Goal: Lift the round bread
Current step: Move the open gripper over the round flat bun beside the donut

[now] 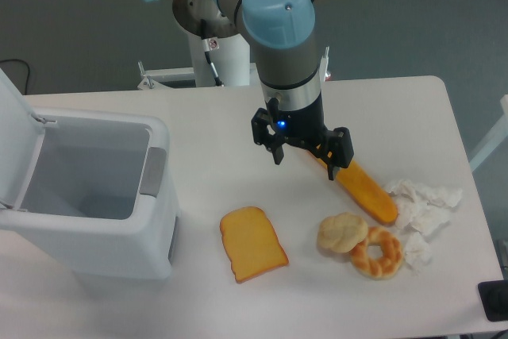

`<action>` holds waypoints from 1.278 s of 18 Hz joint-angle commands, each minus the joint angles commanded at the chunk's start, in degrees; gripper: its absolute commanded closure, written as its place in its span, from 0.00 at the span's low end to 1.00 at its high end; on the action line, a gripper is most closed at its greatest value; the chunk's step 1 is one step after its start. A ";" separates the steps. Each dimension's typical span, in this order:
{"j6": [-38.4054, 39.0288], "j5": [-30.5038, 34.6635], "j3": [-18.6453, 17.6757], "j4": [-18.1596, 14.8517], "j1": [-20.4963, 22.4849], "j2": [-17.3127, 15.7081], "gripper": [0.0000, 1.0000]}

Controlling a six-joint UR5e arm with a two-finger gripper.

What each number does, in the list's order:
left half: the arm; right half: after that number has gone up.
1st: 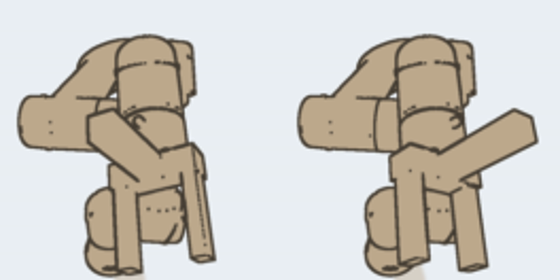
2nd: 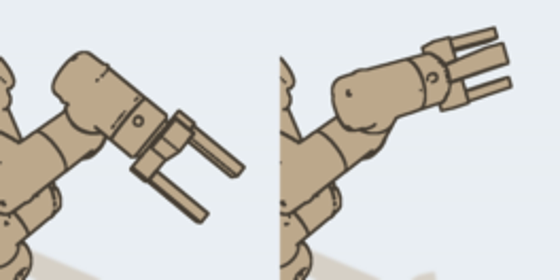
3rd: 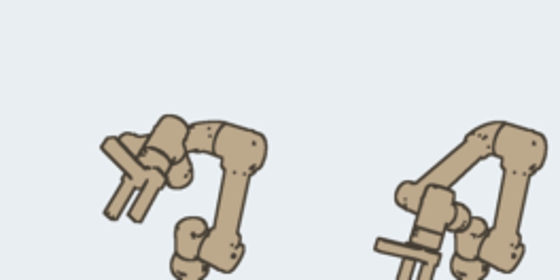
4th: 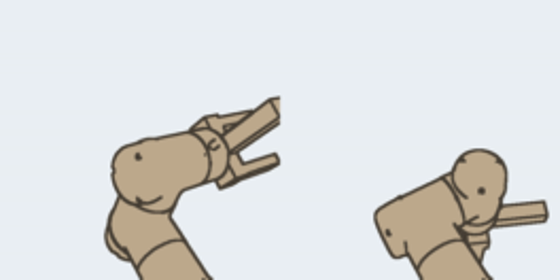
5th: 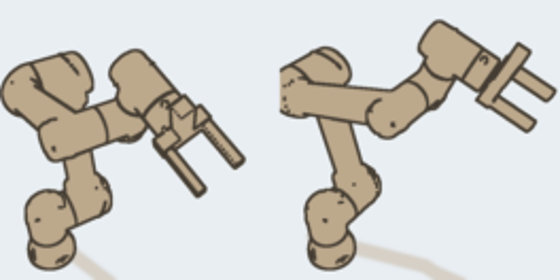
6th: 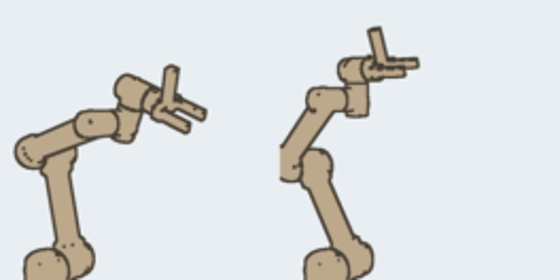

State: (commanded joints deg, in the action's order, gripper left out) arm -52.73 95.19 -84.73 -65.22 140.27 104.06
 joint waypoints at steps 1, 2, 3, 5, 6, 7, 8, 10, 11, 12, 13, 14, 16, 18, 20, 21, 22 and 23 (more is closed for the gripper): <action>-0.26 0.09 0.00 0.27 0.00 0.27 0.00; -0.79 0.09 0.09 0.44 0.00 0.62 0.00; -0.79 0.00 0.26 0.62 0.26 0.71 0.00; -0.79 0.00 0.17 0.62 0.35 0.80 0.00; -0.79 0.00 0.00 0.71 0.44 0.88 0.00; -0.70 -0.09 0.00 1.06 0.70 1.14 0.00; -0.53 -0.26 0.00 1.93 1.05 1.93 0.00; -0.44 -1.31 -0.44 3.51 1.49 3.25 0.00; -0.35 -1.67 -0.53 5.26 1.41 4.39 0.00; -0.35 -1.67 -0.62 6.41 1.32 5.09 0.00; -0.27 -1.67 -0.88 7.12 1.32 5.28 0.00; -0.09 -1.76 -0.88 7.30 1.32 5.54 0.00; -0.26 -2.37 -0.88 7.30 1.58 5.98 0.00; -0.27 -2.37 -0.88 7.39 2.89 7.29 0.00; -0.26 -2.46 -0.70 7.56 4.39 8.09 0.00; -0.35 -2.46 -0.70 7.56 5.09 8.18 0.00; -0.35 -2.46 -0.70 7.56 5.71 8.27 0.00; -0.18 -2.46 -0.70 7.56 5.97 8.53 0.00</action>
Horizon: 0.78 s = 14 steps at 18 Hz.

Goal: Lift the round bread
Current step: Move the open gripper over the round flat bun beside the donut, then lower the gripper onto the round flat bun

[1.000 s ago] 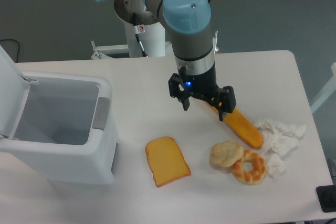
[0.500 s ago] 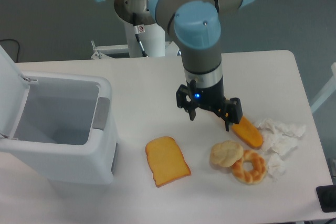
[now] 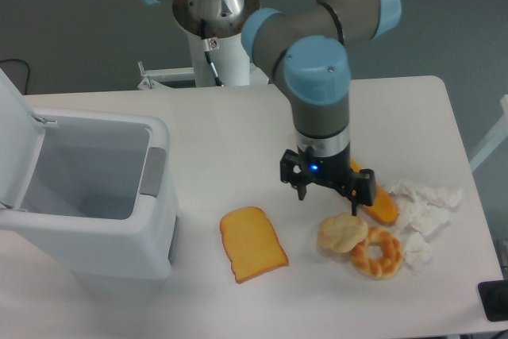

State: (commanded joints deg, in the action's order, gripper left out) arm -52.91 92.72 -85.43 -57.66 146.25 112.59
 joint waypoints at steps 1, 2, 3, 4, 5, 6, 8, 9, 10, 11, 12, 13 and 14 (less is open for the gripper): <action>0.09 0.00 0.00 -0.09 0.61 0.18 0.00; 0.18 0.09 0.00 -0.09 1.05 0.44 0.00; 0.61 0.09 -0.17 -0.09 1.67 0.44 0.00; 0.70 0.09 -0.18 -0.17 2.11 0.44 0.00; 0.79 0.09 -0.18 -0.18 2.46 0.70 0.00; 0.71 0.09 -0.26 -0.18 2.99 1.23 0.00; 0.70 0.00 -0.09 -0.09 3.34 1.84 0.00; 0.62 0.00 0.17 0.00 3.86 2.11 0.00; 0.36 -0.09 0.35 0.09 4.04 2.37 0.00; 0.35 -0.09 0.79 0.09 4.22 2.98 0.00; 0.27 -0.09 0.88 0.17 4.22 3.34 0.00; 0.27 -0.09 0.88 0.18 4.31 3.60 0.00; 0.35 -0.09 0.88 0.09 4.31 4.04 0.00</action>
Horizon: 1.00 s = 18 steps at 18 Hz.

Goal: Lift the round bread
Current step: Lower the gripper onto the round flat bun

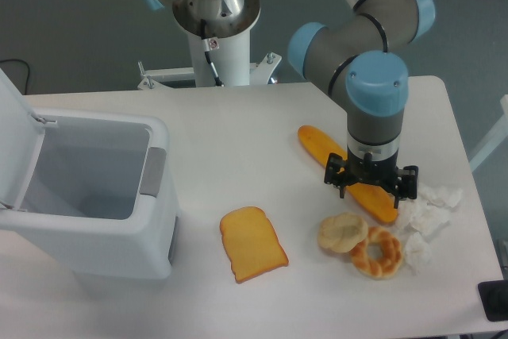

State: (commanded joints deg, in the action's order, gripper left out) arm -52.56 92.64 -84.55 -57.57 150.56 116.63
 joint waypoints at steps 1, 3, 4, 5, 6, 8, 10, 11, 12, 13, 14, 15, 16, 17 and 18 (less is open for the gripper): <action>0.26 0.00 -0.09 0.00 0.00 0.35 0.00; 0.35 0.00 -0.09 0.00 0.00 0.97 0.00; 0.27 -0.09 0.00 0.00 0.00 1.15 0.00; 0.26 -0.09 0.09 0.00 0.00 1.50 0.00; 0.18 -0.17 0.09 0.00 0.00 1.67 0.00; 0.09 -0.26 0.17 0.09 0.00 1.85 0.00; -0.17 -0.87 0.35 0.61 0.00 2.11 0.00; -0.17 -0.97 0.35 1.40 0.00 2.55 0.00; -0.17 -1.05 0.35 2.19 0.00 2.81 0.00; -0.17 -1.05 0.44 2.54 0.00 3.16 0.00; -0.26 -1.32 0.70 2.72 0.00 3.43 0.00; -0.26 -1.75 0.70 2.81 0.00 3.61 0.00; -0.26 -1.84 0.79 2.90 0.00 3.96 0.00; -0.26 -1.85 0.88 2.99 0.00 4.05 0.00; -0.26 -1.85 1.05 2.99 0.00 4.40 0.00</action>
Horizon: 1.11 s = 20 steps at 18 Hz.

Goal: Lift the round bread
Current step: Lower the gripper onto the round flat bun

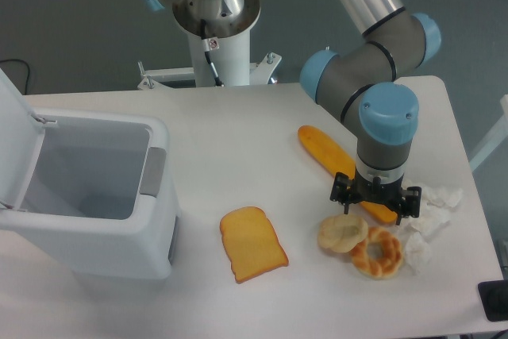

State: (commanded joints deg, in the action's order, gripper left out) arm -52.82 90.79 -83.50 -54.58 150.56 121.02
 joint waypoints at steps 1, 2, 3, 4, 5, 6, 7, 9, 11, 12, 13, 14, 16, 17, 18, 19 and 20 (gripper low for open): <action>0.00 0.00 0.09 0.00 0.00 0.18 0.00; 0.00 0.00 0.35 0.00 0.00 0.35 0.00; 0.00 0.00 0.44 0.00 0.00 0.44 0.00; 0.00 0.00 0.44 0.00 0.00 0.53 0.00; 0.00 0.00 0.53 0.00 0.00 0.79 0.00; 0.00 0.00 0.70 0.00 0.00 1.06 0.00; 0.00 0.00 0.88 0.09 0.09 1.32 0.00; 0.00 0.00 1.49 0.09 0.26 2.37 0.00; 0.00 -0.35 2.11 0.09 0.26 2.99 0.00; 0.00 -1.05 2.11 0.09 0.26 3.08 0.00; 0.00 -2.01 2.02 0.09 0.35 2.99 0.00; 0.00 -2.72 1.85 0.09 0.35 2.82 0.00; 0.00 -2.90 2.02 0.09 0.26 2.82 0.00; -0.09 -3.68 2.11 0.09 0.18 2.90 0.00; -0.61 -5.08 2.46 0.17 0.00 3.16 0.00; -1.92 -6.58 3.16 0.35 -0.44 3.69 0.00; -3.93 -8.33 3.69 0.44 -1.14 4.22 0.00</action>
State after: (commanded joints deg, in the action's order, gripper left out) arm -56.76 82.46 -79.81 -54.14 149.42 125.24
